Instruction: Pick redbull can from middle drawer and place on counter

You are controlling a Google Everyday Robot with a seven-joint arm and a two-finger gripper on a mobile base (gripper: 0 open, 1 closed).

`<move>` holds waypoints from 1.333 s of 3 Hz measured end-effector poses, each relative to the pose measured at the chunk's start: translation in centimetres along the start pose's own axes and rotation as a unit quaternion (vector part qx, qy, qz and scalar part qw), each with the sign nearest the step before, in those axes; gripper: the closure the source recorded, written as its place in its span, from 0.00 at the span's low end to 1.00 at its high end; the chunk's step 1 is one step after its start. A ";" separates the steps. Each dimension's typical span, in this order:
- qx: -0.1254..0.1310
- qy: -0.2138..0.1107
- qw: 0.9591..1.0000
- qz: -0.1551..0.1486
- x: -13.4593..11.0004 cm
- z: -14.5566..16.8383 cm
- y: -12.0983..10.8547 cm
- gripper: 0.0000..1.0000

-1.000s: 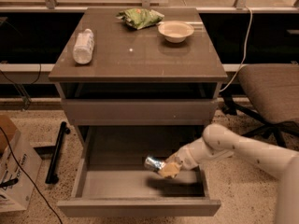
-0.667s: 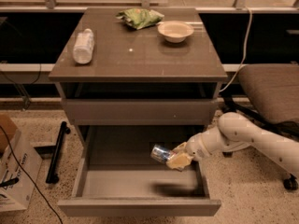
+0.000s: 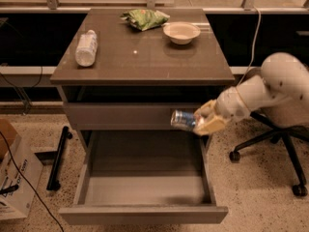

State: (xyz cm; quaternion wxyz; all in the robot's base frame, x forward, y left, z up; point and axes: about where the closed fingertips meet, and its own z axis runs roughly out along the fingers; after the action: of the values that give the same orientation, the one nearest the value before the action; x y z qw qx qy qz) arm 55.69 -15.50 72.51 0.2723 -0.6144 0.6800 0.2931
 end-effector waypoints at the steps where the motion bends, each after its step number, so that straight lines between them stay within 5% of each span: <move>1: 0.041 0.049 0.996 -0.057 -6.0 -7.0 -2.4 1.00; 2: 0.069 0.043 0.994 -0.074 -8.0 -9.5 -3.8 1.00; 3: 0.069 0.043 0.994 -0.074 -8.0 -9.5 -3.8 1.00; 4: 0.107 0.050 0.991 -0.068 -8.5 -9.3 -4.4 1.00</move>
Offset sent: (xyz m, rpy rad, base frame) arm 0.0253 -0.0114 0.0790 -0.0952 -0.1166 0.0229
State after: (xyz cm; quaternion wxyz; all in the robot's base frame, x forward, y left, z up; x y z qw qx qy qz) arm 60.83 -16.93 84.73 0.3215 -0.6405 0.6767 0.1688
